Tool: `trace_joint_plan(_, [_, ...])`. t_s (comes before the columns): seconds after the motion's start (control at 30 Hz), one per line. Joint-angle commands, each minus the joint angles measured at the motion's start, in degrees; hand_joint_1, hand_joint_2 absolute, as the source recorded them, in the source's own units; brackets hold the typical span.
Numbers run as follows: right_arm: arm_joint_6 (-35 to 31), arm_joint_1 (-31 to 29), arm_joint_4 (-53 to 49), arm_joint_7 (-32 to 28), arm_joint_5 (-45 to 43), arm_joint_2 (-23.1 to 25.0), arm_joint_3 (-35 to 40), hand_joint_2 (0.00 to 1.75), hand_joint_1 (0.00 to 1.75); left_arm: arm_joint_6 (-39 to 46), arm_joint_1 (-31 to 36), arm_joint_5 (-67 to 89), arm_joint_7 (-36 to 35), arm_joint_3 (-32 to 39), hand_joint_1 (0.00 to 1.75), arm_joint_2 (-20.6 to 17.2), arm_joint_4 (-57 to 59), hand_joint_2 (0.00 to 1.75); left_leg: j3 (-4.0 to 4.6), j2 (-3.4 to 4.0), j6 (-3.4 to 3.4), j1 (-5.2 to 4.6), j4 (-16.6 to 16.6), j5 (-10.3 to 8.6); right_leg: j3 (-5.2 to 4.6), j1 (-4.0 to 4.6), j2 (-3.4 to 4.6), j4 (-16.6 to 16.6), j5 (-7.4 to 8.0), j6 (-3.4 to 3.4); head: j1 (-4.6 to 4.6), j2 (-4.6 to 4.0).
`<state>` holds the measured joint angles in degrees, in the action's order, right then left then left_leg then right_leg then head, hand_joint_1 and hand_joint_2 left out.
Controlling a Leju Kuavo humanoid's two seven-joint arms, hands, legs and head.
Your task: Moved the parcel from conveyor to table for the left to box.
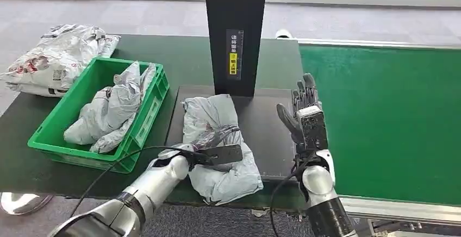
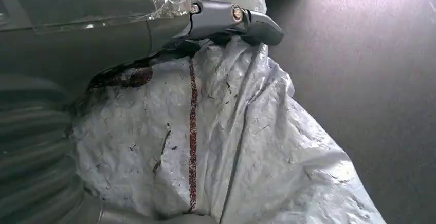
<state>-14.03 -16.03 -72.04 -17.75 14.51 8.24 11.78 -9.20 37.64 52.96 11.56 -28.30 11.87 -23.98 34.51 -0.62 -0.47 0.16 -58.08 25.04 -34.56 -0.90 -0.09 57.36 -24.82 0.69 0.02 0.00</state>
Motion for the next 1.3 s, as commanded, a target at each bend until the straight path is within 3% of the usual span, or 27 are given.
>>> trace_joint_plan(0.03, [0.34,-1.7,5.59,0.21,0.03,1.61,-4.02,1.75,0.0,-1.72,0.66,0.64,-0.71,-6.13,0.1,-1.07,8.21,1.75,-0.24,0.16,-0.02,0.01,0.09,0.03,0.19,0.02,0.13,-0.09,0.03,-0.03,0.0,0.0])
trace_joint_plan(0.43, [0.34,-1.7,5.59,0.21,0.03,1.61,-4.02,1.75,0.0,-1.72,0.66,0.64,-0.71,-6.13,0.1,-1.07,8.21,1.75,-0.49,0.19,-0.03,-0.01,0.13,0.02,0.43,0.0,0.15,-0.12,0.04,-0.04,0.0,0.0])
trace_joint_plan(0.47, [0.28,-1.67,5.44,0.2,0.07,1.6,-4.05,1.75,0.0,-2.44,0.79,0.27,-1.16,-5.71,1.75,-0.92,8.42,1.75,-0.46,0.14,-0.02,0.0,0.07,0.04,0.42,0.0,0.11,-0.07,0.01,-0.02,0.0,0.0])
trace_joint_plan(0.67, [0.26,0.23,3.62,0.49,0.9,1.36,-4.57,1.75,0.0,-0.98,1.66,2.0,-1.95,-5.52,1.75,-1.23,8.14,1.75,-0.57,0.13,-0.02,-0.01,0.09,0.04,0.54,-0.01,0.09,-0.08,0.0,-0.02,0.0,0.0])
trace_joint_plan(0.87, [0.53,5.83,-4.93,1.04,0.98,0.55,-5.79,1.75,0.0,11.18,5.76,-1.26,1.25,0.98,1.75,-1.48,1.94,1.75,-0.46,0.03,-0.03,0.02,0.01,0.01,0.43,0.02,-0.02,-0.03,0.0,-0.04,0.0,0.0])
trace_joint_plan(0.9, [0.29,7.67,-6.86,0.43,1.05,1.13,-6.28,1.75,0.0,22.72,7.11,0.85,-0.72,2.08,1.75,-2.59,-2.26,1.75,-0.44,0.03,-0.04,0.04,0.04,0.0,0.41,0.04,-0.04,-0.06,0.01,-0.06,0.0,0.0])
trace_joint_plan(1.03, [0.49,8.13,-7.81,0.08,1.46,1.59,-6.92,1.75,0.0,14.35,10.98,4.06,-4.21,2.66,1.75,-4.51,-9.2,1.75,-0.11,0.01,-0.07,0.09,-0.13,0.0,0.06,0.09,-0.03,0.08,0.02,-0.08,0.0,0.0])
trace_joint_plan(1.1, [0.51,6.78,-6.93,0.12,1.4,1.48,-7.29,1.75,0.0,13.99,11.31,4.84,-4.64,2.85,1.75,-4.29,-9.08,1.75,0.09,0.01,-0.12,0.09,-0.16,-0.03,-0.17,0.11,-0.02,0.14,0.06,-0.12,0.0,0.0])
trace_joint_plan(1.3, [0.34,7.8,-8.94,-0.01,1.44,0.98,-7.78,1.75,0.0,29.17,10.98,9.06,-5.87,5.79,1.75,-4.7,-15.78,1.75,-0.01,0.1,-0.07,0.09,-0.08,-0.03,-0.04,0.11,0.07,0.02,0.07,-0.09,0.0,0.0])
